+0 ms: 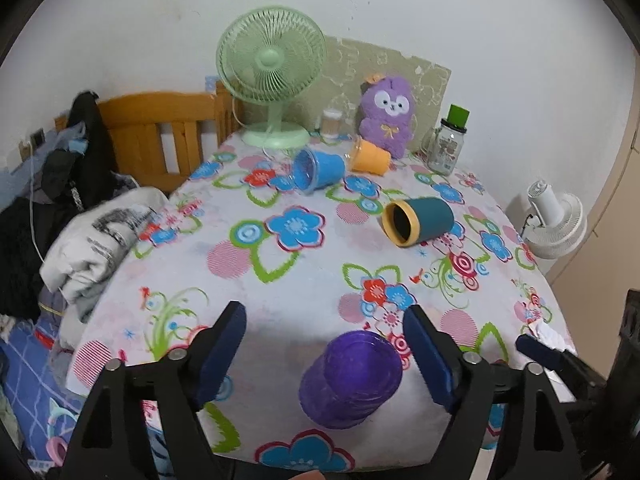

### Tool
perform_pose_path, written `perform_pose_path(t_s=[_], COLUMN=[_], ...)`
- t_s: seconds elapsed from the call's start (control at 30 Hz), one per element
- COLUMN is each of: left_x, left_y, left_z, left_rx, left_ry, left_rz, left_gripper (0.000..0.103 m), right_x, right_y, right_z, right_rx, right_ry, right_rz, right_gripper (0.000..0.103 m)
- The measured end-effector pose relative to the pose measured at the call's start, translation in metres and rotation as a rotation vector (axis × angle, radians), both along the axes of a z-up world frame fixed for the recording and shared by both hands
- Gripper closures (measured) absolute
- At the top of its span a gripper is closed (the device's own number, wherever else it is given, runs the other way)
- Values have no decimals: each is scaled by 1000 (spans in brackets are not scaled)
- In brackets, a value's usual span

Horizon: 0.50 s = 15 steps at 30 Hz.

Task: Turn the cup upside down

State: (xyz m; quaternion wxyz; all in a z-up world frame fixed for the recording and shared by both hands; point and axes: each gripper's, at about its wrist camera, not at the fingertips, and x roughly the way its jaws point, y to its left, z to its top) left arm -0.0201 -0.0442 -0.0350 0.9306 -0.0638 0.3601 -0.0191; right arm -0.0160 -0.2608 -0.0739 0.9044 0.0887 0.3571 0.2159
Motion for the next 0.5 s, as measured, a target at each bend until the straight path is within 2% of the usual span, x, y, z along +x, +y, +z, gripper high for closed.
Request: perform_pose_path(t_s=[0.1, 0.33, 0.5], left_x=[-5, -9, -13], left_y=[2, 5, 9], left_z=[5, 11, 14], left_rx=[12, 11, 10], left_ry=[-29, -47, -57], left_rz=[4, 5, 10], left_gripper=[10, 10, 10], right_x=[1, -1, -4], right_y=[6, 21, 28], right_z=[10, 32, 48], right_rx=[-16, -97, -117], right_ry=[-22, -99, -141], right_rz=[0, -21, -32], right_gripper=[9, 7, 3])
